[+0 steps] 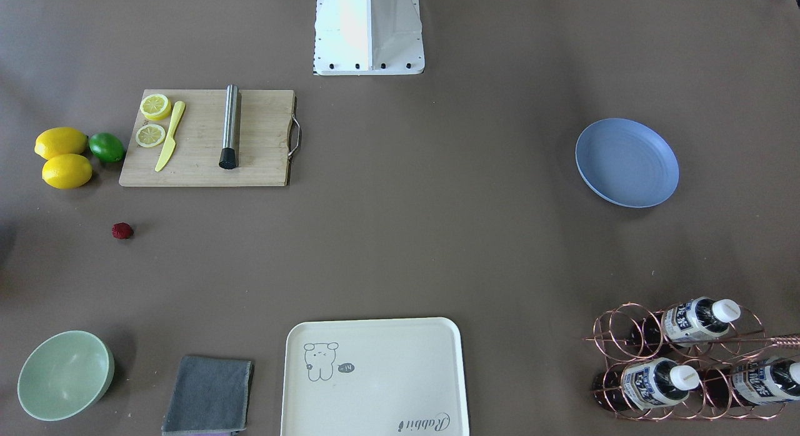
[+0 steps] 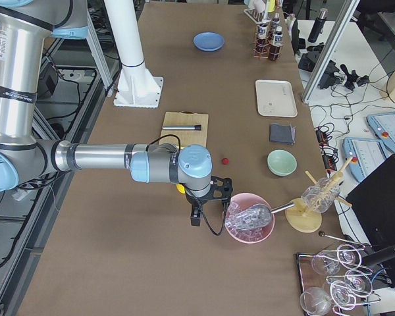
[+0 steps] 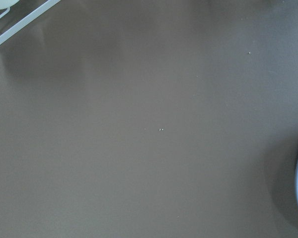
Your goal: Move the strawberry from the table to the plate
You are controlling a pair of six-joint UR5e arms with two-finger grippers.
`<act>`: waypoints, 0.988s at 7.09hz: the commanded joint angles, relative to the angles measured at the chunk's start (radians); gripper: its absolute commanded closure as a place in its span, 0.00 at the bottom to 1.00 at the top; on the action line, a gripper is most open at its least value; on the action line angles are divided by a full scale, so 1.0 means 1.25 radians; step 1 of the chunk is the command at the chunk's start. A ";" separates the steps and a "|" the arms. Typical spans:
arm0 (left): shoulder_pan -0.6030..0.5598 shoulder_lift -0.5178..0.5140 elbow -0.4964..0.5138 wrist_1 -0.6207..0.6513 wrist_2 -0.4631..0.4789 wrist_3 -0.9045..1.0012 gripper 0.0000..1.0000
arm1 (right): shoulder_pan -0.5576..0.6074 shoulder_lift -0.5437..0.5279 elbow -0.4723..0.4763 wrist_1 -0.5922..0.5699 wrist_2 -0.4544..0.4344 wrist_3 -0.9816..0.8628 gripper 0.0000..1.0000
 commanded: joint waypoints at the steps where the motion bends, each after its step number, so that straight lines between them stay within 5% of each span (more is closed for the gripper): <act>1: 0.000 -0.004 0.000 -0.111 -0.006 0.002 0.01 | 0.000 -0.001 0.000 -0.001 0.002 -0.001 0.00; 4: 0.009 -0.006 0.010 -0.218 -0.006 -0.003 0.01 | -0.004 0.000 -0.002 0.025 0.016 -0.001 0.00; 7: 0.195 -0.064 0.055 -0.302 -0.003 -0.043 0.02 | -0.031 -0.005 -0.012 0.182 0.018 0.005 0.00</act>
